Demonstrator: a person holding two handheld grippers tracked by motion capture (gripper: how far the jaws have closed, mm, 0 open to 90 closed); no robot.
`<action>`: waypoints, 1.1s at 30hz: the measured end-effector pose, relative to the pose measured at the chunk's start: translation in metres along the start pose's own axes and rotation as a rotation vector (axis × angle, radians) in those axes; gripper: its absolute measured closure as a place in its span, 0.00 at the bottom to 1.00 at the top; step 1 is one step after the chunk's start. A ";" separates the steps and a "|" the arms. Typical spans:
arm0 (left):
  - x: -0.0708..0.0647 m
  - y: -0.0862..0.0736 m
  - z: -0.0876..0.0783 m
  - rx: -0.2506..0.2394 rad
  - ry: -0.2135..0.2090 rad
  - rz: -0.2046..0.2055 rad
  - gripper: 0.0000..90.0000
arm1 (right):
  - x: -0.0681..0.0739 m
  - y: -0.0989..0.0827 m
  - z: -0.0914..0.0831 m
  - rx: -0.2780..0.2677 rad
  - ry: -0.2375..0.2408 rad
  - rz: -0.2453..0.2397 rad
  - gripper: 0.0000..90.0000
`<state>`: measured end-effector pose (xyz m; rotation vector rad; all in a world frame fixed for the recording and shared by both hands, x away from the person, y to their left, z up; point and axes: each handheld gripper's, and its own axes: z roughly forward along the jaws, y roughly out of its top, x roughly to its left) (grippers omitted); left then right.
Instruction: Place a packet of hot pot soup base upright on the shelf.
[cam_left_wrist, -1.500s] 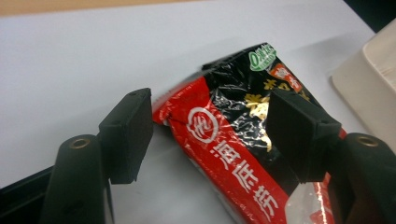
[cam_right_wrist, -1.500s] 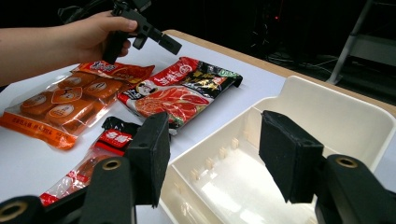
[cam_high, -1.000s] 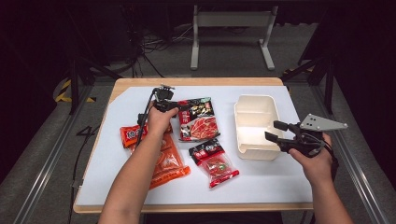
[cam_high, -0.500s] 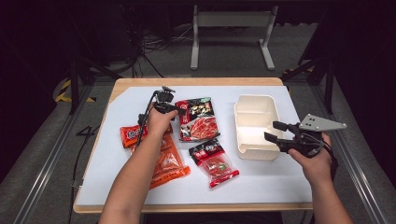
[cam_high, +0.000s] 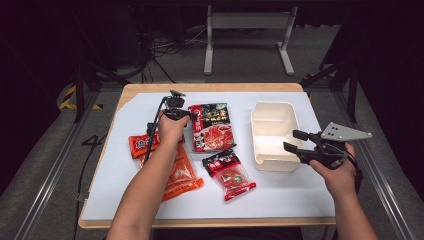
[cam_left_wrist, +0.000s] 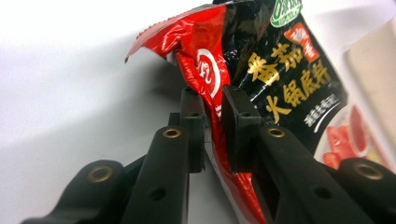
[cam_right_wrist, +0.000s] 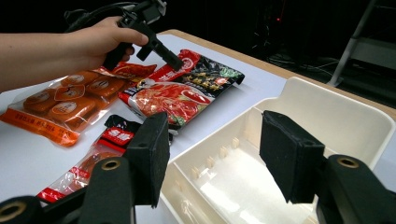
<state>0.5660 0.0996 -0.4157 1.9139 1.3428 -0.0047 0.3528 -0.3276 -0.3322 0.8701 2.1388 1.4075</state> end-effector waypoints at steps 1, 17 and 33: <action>-0.003 0.001 -0.003 -0.020 -0.001 0.003 0.90 | 0.000 0.000 0.000 0.000 -0.001 0.000 0.48; -0.025 -0.001 -0.040 -0.209 -0.141 0.020 0.97 | 0.001 0.002 -0.001 -0.013 0.016 -0.003 0.48; -0.049 -0.023 -0.089 -0.418 -0.176 0.125 0.98 | 0.008 0.007 0.005 -0.010 0.033 -0.002 0.48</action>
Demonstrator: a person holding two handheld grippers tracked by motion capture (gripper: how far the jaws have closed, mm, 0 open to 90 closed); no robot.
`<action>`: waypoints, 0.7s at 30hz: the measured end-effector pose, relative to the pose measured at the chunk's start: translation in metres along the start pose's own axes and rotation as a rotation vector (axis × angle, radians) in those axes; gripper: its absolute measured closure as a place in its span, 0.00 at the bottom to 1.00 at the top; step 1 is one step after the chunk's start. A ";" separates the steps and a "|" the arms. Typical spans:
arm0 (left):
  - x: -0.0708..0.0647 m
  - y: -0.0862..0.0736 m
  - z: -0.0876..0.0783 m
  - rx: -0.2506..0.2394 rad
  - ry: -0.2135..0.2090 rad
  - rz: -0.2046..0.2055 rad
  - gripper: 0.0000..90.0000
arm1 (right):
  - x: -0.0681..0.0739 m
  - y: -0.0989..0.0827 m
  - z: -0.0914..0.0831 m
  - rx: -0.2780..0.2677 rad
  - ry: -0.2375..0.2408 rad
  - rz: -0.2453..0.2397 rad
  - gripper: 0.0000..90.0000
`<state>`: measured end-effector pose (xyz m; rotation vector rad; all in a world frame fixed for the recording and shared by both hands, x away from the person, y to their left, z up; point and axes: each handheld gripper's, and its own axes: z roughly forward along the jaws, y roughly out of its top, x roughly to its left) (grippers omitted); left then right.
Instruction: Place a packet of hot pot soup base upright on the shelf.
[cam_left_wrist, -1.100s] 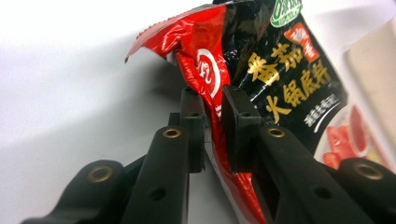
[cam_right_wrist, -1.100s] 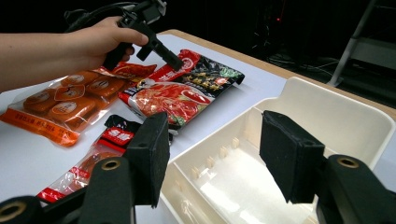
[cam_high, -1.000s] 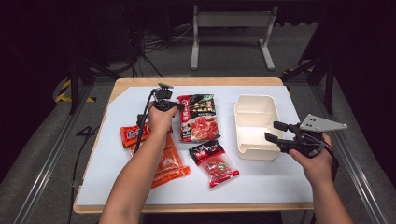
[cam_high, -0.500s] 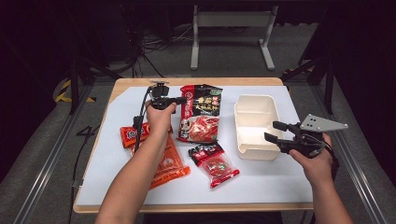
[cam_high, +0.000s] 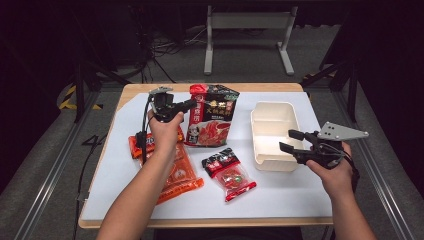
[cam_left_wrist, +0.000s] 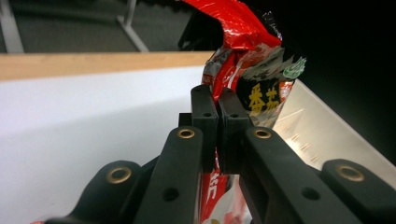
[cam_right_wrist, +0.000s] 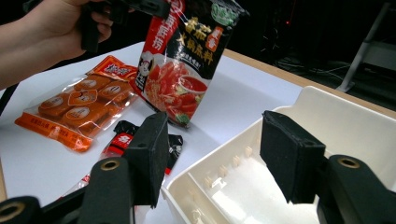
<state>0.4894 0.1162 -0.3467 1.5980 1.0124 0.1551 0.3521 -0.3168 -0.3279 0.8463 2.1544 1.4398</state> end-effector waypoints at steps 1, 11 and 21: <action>-0.003 0.000 -0.005 -0.023 -0.005 0.012 0.98 | 0.001 0.001 0.001 0.001 0.000 0.000 0.48; -0.027 -0.006 -0.033 -0.088 -0.062 0.080 0.98 | 0.009 0.014 0.009 0.002 0.022 -0.003 0.47; -0.046 -0.012 -0.046 -0.100 -0.078 0.145 0.98 | 0.018 0.036 0.032 0.019 0.075 -0.019 0.48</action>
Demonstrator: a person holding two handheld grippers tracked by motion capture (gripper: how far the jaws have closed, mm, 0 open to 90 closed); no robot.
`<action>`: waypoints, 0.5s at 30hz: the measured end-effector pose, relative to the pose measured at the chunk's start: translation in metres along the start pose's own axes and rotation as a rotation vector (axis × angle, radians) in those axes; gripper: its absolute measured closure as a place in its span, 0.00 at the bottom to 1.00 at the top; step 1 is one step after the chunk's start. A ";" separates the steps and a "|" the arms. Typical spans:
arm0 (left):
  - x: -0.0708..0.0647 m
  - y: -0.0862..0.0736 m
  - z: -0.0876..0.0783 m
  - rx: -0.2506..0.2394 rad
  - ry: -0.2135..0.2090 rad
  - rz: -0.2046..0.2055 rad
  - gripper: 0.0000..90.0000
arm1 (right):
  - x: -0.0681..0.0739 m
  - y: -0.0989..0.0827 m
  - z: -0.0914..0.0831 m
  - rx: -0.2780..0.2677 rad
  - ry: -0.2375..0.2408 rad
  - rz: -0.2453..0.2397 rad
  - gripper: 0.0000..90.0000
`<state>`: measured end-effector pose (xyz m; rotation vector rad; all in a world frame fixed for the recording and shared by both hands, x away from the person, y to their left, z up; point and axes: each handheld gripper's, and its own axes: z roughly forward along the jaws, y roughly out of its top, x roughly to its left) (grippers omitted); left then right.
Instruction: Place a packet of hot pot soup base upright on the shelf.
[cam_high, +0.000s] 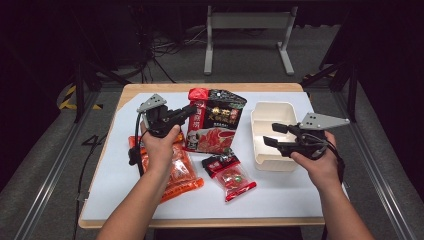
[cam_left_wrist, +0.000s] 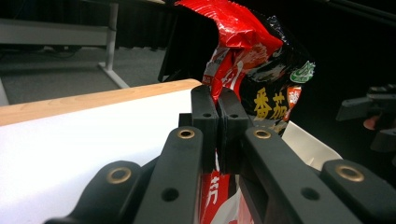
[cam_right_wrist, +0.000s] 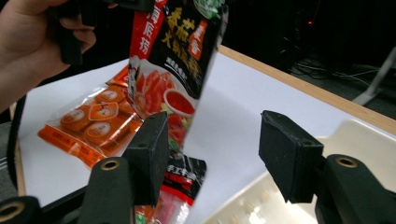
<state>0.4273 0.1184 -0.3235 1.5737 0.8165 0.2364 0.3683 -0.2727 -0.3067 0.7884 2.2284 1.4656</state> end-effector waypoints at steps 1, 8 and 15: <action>0.000 0.000 0.000 0.000 0.000 0.000 0.98 | 0.001 0.002 0.003 -0.002 0.009 0.000 0.48; -0.005 -0.002 -0.004 0.001 -0.001 0.025 0.98 | -0.001 0.016 0.015 -0.048 0.095 0.077 0.47; -0.009 -0.003 -0.005 0.003 -0.016 0.033 0.98 | -0.007 0.027 0.030 -0.065 0.111 0.126 0.46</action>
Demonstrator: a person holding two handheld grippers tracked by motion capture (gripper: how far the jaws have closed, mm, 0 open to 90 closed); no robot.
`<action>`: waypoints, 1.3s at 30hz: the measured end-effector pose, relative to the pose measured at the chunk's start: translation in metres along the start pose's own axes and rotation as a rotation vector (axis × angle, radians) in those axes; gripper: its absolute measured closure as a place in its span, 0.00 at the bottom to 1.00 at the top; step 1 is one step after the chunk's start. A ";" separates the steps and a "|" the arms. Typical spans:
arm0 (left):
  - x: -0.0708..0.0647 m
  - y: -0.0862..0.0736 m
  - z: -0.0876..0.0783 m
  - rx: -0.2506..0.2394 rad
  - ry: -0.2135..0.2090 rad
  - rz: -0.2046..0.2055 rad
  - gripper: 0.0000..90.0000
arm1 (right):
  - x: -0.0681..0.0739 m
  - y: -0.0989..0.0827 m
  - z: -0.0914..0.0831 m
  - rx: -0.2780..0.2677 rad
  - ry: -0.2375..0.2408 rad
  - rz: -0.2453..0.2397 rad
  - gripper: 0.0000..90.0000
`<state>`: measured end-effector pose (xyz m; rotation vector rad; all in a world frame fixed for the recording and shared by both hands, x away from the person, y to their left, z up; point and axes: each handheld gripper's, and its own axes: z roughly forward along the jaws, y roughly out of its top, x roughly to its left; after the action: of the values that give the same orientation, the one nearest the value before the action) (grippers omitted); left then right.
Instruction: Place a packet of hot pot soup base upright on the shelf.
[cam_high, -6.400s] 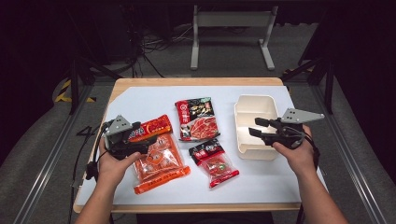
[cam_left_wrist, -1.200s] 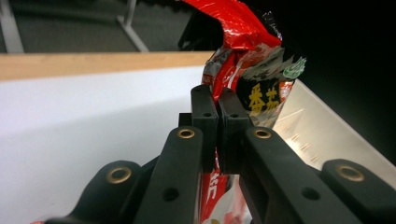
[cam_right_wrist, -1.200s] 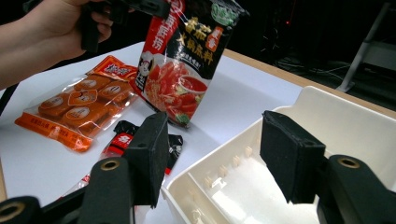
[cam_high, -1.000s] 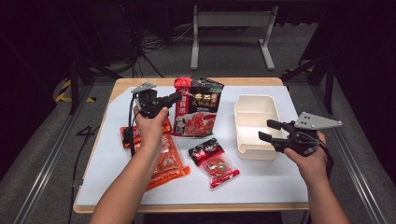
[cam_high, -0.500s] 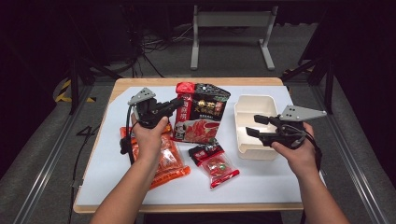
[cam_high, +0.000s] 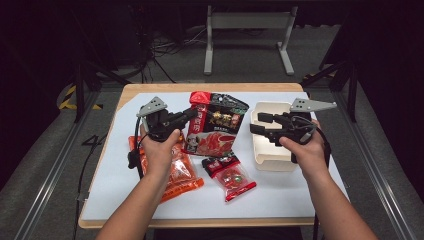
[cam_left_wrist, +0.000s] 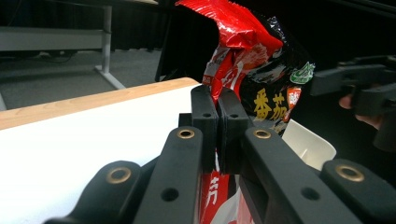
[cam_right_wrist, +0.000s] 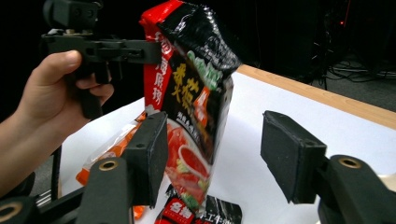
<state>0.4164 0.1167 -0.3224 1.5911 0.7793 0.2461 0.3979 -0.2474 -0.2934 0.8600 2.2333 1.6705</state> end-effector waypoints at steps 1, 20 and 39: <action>-0.001 0.000 0.000 0.001 -0.003 0.000 0.98 | -0.001 0.001 0.002 0.004 -0.001 -0.003 0.46; -0.015 0.000 0.001 0.004 -0.043 0.016 0.97 | 0.004 0.017 0.030 0.099 0.004 -0.033 0.53; -0.020 -0.003 0.008 0.020 -0.062 0.014 0.97 | 0.005 0.027 0.046 0.199 0.012 -0.107 0.74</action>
<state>0.4055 0.0985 -0.3211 1.6159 0.7247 0.1990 0.4255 -0.2032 -0.2830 0.7594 2.4387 1.4290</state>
